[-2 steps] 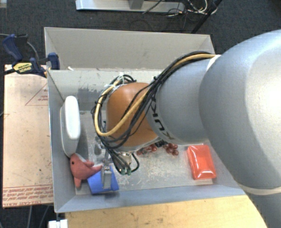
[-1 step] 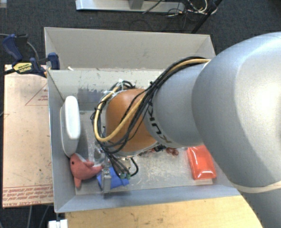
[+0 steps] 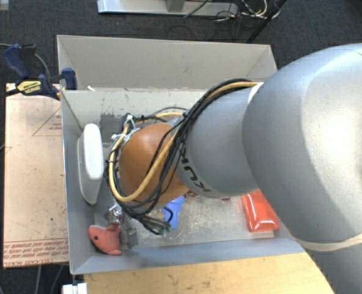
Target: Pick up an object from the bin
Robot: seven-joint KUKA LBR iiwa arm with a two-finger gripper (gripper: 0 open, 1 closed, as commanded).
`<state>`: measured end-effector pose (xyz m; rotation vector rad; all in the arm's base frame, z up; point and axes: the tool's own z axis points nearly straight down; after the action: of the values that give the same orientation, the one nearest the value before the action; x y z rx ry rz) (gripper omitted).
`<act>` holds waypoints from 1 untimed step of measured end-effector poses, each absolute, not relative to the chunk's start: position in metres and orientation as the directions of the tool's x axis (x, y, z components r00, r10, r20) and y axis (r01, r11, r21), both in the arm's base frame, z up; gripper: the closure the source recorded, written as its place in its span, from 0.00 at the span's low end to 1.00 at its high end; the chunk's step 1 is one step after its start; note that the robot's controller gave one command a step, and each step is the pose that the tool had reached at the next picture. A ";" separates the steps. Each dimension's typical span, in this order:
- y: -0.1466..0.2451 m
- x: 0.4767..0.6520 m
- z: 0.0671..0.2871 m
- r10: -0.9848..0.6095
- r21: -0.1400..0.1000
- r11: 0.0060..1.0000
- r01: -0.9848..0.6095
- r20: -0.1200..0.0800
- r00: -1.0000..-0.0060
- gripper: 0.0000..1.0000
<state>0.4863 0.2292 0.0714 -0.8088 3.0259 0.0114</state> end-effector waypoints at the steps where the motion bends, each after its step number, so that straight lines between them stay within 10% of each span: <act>1: 0.229 0.486 0.071 -0.499 0.005 0.867 -0.499 -0.011 -0.867 1.00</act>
Offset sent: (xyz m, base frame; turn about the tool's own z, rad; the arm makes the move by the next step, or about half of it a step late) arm 0.0207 -0.0059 0.1241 -0.0278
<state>0.4863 0.2291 0.0714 -0.8083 3.0260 0.0118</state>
